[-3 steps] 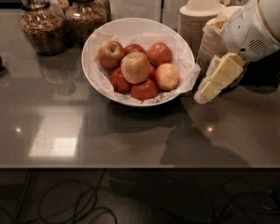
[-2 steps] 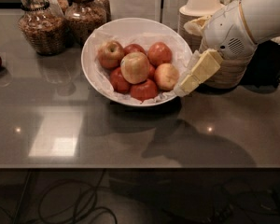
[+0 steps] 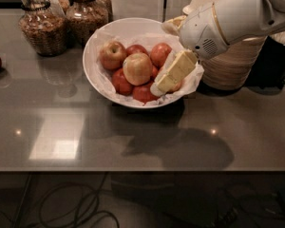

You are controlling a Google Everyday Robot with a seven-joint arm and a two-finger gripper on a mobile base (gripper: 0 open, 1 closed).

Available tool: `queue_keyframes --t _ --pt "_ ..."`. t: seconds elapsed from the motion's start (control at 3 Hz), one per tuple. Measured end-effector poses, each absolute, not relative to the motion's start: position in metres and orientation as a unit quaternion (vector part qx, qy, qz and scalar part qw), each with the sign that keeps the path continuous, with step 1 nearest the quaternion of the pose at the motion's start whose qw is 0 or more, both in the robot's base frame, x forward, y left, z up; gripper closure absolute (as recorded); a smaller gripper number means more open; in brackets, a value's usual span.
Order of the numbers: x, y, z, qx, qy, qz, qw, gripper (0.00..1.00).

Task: Pick apple from white bowl

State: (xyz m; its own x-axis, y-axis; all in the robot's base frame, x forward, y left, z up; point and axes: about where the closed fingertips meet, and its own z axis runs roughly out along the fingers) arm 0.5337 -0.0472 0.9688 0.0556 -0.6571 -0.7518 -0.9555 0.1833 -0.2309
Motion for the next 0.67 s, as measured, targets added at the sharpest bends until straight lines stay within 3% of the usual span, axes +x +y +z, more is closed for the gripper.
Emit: queue_keyframes --t 0.67 --pt "0.548 -0.023 0.945 -0.631 0.656 0.179 0.372 0.02"
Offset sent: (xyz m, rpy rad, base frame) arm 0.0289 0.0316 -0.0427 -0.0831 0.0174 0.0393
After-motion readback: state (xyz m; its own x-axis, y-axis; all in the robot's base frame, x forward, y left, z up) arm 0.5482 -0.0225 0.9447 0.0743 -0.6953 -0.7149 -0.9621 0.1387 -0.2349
